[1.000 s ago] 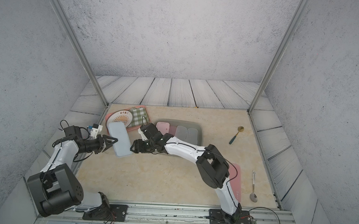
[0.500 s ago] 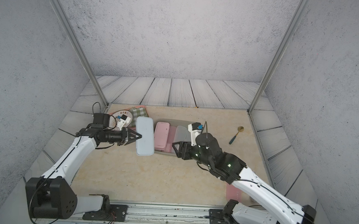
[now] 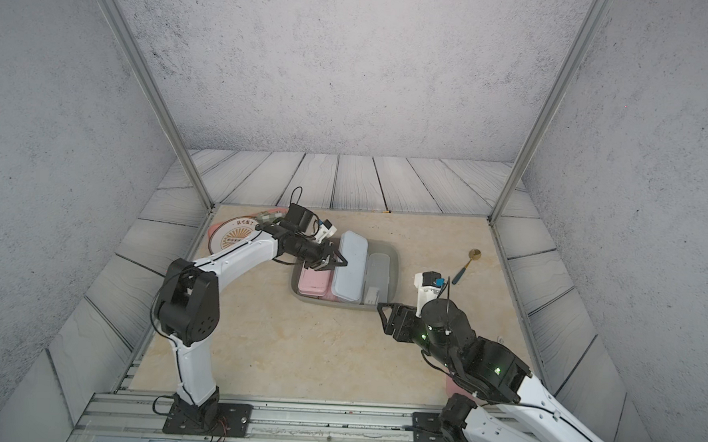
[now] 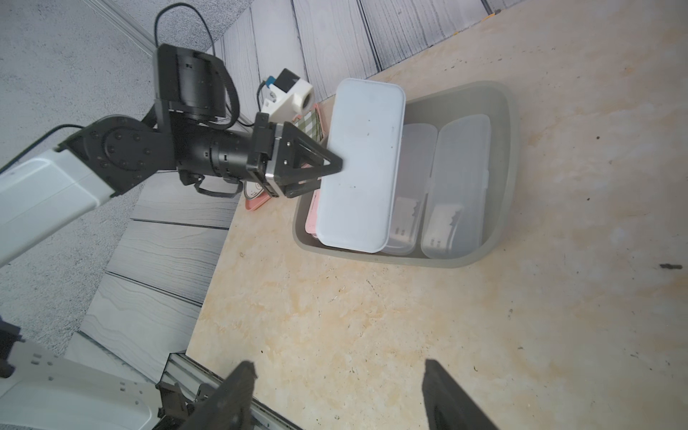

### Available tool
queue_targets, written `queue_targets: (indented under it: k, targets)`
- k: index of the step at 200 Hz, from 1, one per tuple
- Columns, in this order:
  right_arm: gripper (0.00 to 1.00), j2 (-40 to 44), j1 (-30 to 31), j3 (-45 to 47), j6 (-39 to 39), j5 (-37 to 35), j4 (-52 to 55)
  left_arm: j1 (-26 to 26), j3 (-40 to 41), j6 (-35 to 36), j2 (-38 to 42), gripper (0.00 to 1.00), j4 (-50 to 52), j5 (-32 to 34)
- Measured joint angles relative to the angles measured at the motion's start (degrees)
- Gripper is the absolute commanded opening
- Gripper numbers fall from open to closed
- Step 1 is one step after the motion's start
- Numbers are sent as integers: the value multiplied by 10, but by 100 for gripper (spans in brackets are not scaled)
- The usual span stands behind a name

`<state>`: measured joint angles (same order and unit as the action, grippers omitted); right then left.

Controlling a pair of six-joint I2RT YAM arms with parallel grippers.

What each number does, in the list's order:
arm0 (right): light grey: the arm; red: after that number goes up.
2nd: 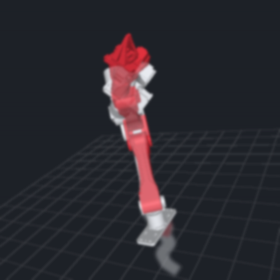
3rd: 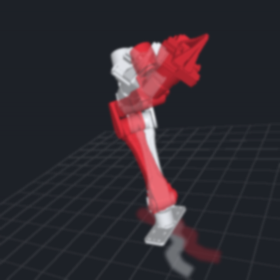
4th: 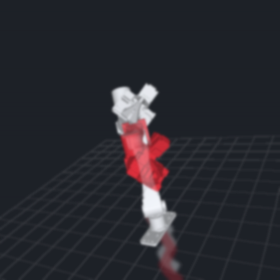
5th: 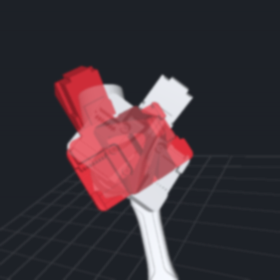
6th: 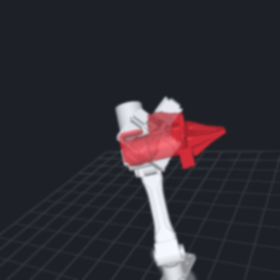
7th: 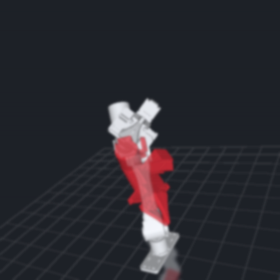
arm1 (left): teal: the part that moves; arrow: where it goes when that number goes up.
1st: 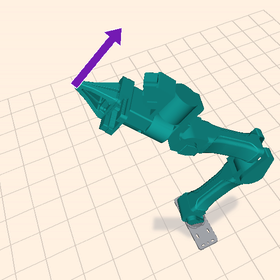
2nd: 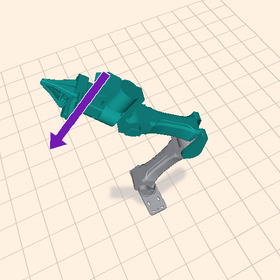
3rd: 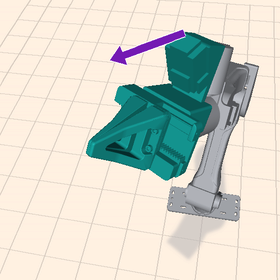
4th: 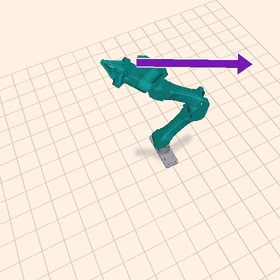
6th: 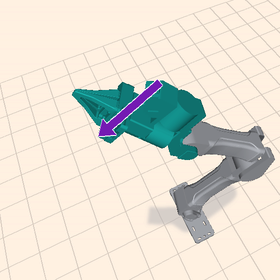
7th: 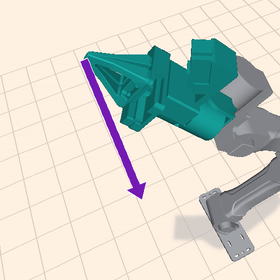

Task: Put the pencil case into the storage box
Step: Place the pencil case at the storage box.

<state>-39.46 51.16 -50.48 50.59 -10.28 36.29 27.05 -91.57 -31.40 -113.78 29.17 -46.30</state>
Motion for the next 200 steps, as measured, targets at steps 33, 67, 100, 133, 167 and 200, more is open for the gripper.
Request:
queue_targets:
  k: [33,67,100,133,167,200]
  targets:
    - [73,-22,0,-8,2,-3,0,13,-53,-26,-71,0,-24,8]
    - [73,-40,0,-15,2,-4,0,24,-68,-61,-112,0,-51,12]
    - [73,-46,0,-16,2,-4,1,36,-92,-106,-150,0,-78,4]
    - [73,-47,0,-16,2,-8,3,43,-114,-136,-176,0,-98,-9]
    - [73,-47,0,-15,3,-9,1,53,-117,-156,-187,5,-118,-20]
    - [73,-48,0,-12,3,-9,-1,58,-125,-172,-203,16,-130,-32]
